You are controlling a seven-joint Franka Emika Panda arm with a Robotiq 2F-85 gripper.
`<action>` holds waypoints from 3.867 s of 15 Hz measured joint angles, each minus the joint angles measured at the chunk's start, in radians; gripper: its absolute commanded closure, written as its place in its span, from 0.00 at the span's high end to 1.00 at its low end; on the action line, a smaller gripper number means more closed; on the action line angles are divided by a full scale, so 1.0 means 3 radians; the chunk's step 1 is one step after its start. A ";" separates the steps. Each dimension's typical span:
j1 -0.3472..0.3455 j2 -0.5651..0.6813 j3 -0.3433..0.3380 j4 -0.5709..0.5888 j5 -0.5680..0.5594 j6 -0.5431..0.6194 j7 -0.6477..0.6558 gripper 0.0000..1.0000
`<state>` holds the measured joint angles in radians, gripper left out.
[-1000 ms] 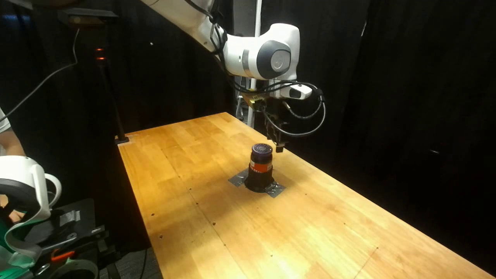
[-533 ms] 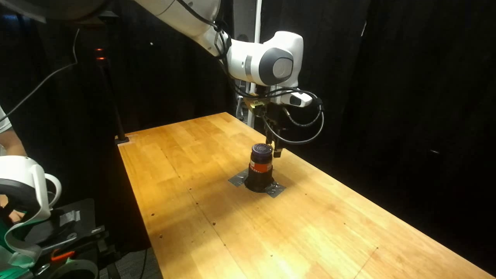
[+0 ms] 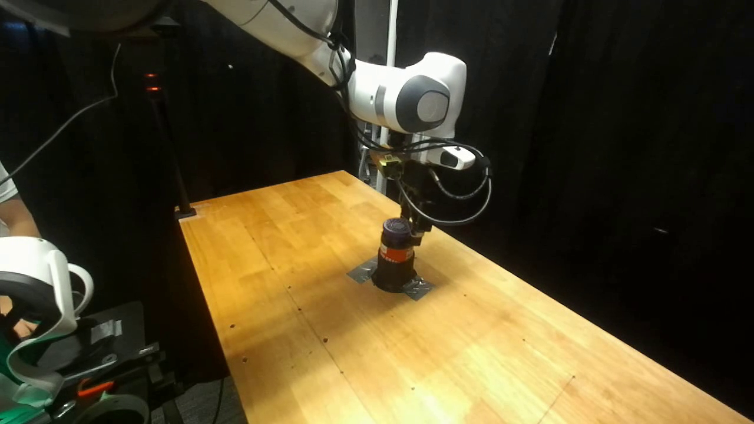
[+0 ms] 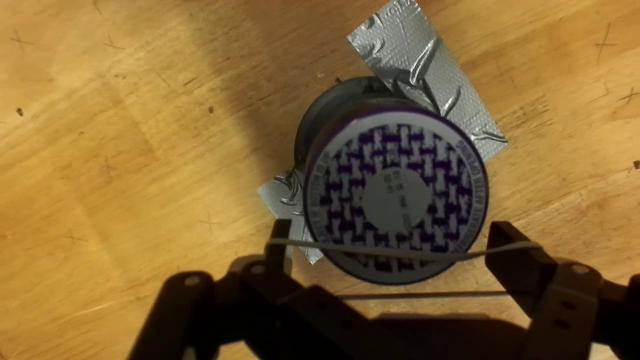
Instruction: Put the elastic around the bottle
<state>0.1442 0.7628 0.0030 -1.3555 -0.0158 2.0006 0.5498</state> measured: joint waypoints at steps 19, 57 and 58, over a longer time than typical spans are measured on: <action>0.0013 -0.0233 0.0043 -0.0315 0.0459 -0.0331 -0.0342 1.00; 0.1141 -0.1249 -0.1116 -0.2948 -0.1806 0.3304 0.1976 0.07; 0.1244 -0.1250 -0.1238 -0.2976 -0.1928 0.3374 0.2085 0.07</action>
<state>0.5175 0.3879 -0.3685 -2.2483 -0.5941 3.0130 1.1754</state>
